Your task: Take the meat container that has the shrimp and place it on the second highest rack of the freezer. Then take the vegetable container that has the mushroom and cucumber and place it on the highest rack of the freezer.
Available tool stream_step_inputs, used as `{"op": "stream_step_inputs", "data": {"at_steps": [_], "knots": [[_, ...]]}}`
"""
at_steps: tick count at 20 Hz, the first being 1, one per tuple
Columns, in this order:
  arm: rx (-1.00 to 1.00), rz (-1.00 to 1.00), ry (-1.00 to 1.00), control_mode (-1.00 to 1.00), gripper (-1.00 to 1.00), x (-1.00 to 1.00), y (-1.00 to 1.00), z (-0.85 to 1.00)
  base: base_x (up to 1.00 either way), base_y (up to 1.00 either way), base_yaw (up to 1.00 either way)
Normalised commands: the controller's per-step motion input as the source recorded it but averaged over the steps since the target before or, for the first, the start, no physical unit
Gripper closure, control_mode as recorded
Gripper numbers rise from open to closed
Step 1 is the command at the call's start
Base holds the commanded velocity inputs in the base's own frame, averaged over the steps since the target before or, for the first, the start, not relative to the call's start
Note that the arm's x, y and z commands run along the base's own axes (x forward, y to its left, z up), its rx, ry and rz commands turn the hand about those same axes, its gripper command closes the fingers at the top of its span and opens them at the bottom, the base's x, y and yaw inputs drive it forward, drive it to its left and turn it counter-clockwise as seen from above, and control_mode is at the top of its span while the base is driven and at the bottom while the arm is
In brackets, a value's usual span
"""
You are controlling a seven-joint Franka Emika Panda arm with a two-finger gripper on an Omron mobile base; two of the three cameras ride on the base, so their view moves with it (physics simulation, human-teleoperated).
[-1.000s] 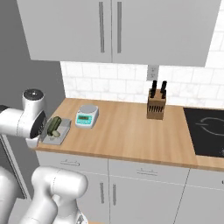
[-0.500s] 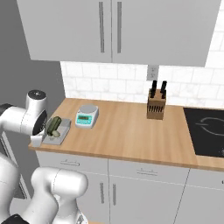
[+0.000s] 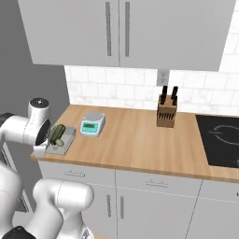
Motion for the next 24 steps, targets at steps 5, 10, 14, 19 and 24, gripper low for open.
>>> {"op": "stream_step_inputs", "data": {"at_steps": [5, 10, 14, 19, 24], "knots": [[0.0, 0.0, 0.0, -1.0, -1.0, 0.0, -0.03, -0.22, 0.0, 0.0, 0.0], [0.0, 0.0, 0.05, -1.0, -1.0, 0.2, -0.11, -0.02, 0.0, 0.0, 0.0], [0.0, 0.0, 0.06, -1.0, -1.0, 0.34, 0.0, -0.03, 0.0, 0.0, 0.0], [0.0, 0.0, 0.04, -1.0, -1.0, 0.37, 0.0, -0.14, 0.0, 0.0, 0.0], [0.0, 0.0, 0.0, -1.0, -1.0, 0.14, 0.0, -0.25, 0.0, 0.0, 0.0]]}}
